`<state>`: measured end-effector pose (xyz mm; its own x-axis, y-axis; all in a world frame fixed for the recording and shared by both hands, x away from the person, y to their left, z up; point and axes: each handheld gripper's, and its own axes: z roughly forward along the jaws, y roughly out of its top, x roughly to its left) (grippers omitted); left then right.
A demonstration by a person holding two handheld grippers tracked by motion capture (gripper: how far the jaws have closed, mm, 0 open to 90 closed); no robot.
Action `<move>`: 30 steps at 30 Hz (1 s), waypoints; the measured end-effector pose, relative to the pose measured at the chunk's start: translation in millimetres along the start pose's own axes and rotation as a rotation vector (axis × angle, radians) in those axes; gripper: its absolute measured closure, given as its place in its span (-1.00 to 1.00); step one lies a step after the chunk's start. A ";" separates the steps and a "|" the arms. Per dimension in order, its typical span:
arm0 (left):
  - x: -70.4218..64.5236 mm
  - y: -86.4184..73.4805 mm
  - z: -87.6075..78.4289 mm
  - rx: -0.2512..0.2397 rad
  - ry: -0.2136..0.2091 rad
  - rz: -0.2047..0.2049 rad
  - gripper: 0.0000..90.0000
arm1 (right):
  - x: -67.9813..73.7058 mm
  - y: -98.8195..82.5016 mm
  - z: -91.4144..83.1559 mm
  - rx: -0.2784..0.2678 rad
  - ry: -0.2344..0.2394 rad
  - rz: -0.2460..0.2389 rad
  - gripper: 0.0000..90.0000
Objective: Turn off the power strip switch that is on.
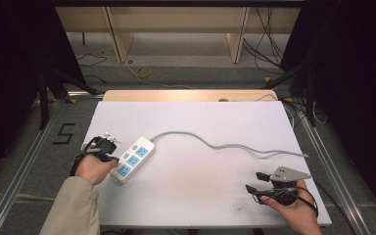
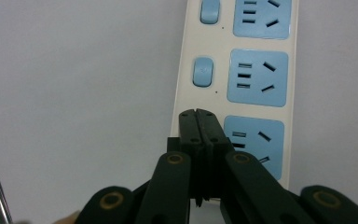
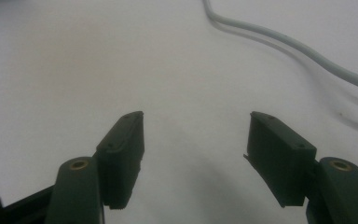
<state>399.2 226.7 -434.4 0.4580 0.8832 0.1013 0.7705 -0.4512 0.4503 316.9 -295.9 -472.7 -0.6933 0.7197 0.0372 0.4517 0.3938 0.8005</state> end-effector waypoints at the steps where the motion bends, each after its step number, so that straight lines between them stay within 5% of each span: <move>1: 0.0 0.2 0.3 0.000 -0.001 0.000 1.00 | 0.0 0.0 0.0 0.000 0.000 0.000 -0.17; 30: 2.1 2.4 6.5 0.020 0.006 0.004 1.00 | 0.1 -0.1 0.6 0.001 0.001 -0.001 -0.17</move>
<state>405.0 226.7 -438.8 0.4584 0.8821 0.1085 0.7776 -0.4572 0.4317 317.1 -295.6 -473.2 -0.6945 0.7185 0.0373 0.4517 0.3951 0.7999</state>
